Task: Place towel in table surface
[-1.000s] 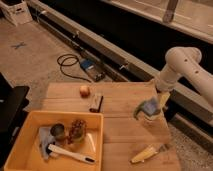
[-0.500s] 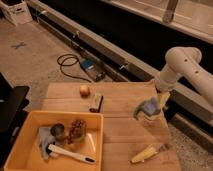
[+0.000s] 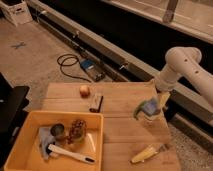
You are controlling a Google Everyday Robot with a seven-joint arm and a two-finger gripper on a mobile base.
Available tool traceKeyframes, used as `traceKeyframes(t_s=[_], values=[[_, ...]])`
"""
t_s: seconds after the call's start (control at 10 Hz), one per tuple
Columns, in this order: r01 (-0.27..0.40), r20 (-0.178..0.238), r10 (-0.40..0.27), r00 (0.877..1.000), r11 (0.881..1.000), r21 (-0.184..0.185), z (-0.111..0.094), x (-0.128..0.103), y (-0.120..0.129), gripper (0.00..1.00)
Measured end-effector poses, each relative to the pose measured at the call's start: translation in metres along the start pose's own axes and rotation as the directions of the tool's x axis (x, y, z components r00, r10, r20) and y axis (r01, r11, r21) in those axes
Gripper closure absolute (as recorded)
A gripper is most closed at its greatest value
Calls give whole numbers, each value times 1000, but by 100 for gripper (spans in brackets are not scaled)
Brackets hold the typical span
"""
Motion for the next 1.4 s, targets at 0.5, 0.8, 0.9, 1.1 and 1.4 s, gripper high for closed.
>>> traceKeyframes(t_s=[0.5,0.8,0.9,1.1,1.4], values=[[0,0,0,1000,1000,0,0,0,0,20],[0,0,0,1000,1000,0,0,0,0,20],[0,0,0,1000,1000,0,0,0,0,20],[0,0,0,1000,1000,0,0,0,0,20],[45,0,-45,999,999,6,-6,-7,-1,20]])
